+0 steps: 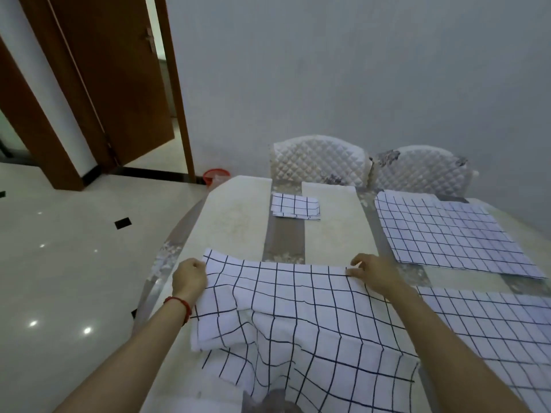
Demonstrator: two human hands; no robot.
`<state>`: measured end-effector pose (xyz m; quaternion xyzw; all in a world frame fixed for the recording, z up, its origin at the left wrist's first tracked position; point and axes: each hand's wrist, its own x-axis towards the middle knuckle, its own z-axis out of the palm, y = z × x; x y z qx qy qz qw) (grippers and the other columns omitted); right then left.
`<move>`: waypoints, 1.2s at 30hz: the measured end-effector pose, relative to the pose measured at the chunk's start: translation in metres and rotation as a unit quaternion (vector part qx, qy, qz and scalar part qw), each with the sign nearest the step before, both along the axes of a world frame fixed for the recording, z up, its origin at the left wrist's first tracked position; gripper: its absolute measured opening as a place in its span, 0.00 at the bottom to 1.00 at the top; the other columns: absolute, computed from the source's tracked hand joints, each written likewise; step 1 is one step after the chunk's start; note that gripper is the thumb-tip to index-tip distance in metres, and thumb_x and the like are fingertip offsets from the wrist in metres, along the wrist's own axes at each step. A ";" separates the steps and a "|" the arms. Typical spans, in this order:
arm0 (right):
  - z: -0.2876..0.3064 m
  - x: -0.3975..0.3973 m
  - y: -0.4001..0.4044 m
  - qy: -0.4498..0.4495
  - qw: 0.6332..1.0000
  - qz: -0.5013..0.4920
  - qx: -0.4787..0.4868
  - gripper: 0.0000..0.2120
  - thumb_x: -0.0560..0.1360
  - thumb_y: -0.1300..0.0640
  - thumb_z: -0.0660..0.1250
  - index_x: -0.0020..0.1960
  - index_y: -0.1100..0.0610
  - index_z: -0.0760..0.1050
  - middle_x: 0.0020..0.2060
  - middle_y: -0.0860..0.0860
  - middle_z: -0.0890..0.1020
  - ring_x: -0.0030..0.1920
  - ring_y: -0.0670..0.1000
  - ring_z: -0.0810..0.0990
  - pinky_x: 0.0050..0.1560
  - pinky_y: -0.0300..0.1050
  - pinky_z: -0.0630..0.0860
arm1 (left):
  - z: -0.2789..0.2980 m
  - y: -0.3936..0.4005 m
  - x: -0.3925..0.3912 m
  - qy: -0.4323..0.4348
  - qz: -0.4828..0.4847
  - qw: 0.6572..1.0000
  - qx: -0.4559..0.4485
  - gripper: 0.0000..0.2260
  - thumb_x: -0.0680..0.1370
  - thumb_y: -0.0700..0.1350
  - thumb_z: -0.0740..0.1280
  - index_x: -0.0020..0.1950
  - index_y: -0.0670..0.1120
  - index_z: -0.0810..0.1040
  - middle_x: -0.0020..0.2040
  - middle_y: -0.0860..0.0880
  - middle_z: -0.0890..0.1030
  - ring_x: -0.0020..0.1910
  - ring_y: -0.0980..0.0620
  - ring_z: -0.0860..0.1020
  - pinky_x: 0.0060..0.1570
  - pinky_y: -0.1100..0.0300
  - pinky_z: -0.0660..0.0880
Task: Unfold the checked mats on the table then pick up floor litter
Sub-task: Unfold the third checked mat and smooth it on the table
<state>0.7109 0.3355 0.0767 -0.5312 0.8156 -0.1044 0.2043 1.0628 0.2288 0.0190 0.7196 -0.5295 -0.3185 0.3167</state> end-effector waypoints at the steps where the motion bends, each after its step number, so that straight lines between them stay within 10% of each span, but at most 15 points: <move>1: -0.011 -0.002 0.003 0.000 1.000 -0.006 -0.003 0.20 0.74 0.48 0.67 0.62 0.57 0.73 0.60 0.57 0.78 0.59 0.56 0.75 0.57 0.46 0.70 | -0.010 -0.002 -0.001 0.007 0.004 1.000 0.006 0.11 0.77 0.40 0.59 0.37 0.40 0.74 0.38 0.41 0.76 0.38 0.45 0.72 0.37 0.57 0.66; 11: -0.094 0.027 0.059 -0.089 0.991 -0.050 -0.091 0.21 0.78 0.50 0.61 0.68 0.58 0.68 0.69 0.54 0.71 0.70 0.53 0.66 0.71 0.46 0.60 | -0.051 -0.012 -0.014 0.082 -0.001 0.995 0.051 0.14 0.77 0.48 0.63 0.52 0.37 0.77 0.55 0.38 0.78 0.55 0.38 0.75 0.49 0.56 0.69; 19: -0.150 0.044 0.090 0.009 1.000 -0.004 0.023 0.29 0.79 0.41 0.48 0.76 0.49 0.44 0.76 0.49 0.41 0.76 0.49 0.39 0.74 0.50 0.38 | -0.060 0.027 -0.009 0.098 -0.009 0.982 0.164 0.25 0.71 0.44 0.72 0.65 0.38 0.70 0.66 0.38 0.71 0.63 0.39 0.71 0.62 0.50 0.69; 36: -0.168 0.100 0.128 0.072 0.992 -0.107 0.009 0.29 0.79 0.40 0.45 0.75 0.45 0.39 0.77 0.48 0.41 0.76 0.50 0.38 0.74 0.50 0.35 | -0.076 0.049 0.004 0.081 -0.047 0.993 0.068 0.17 0.73 0.39 0.70 0.61 0.41 0.73 0.46 0.43 0.74 0.47 0.46 0.73 0.49 0.57 0.68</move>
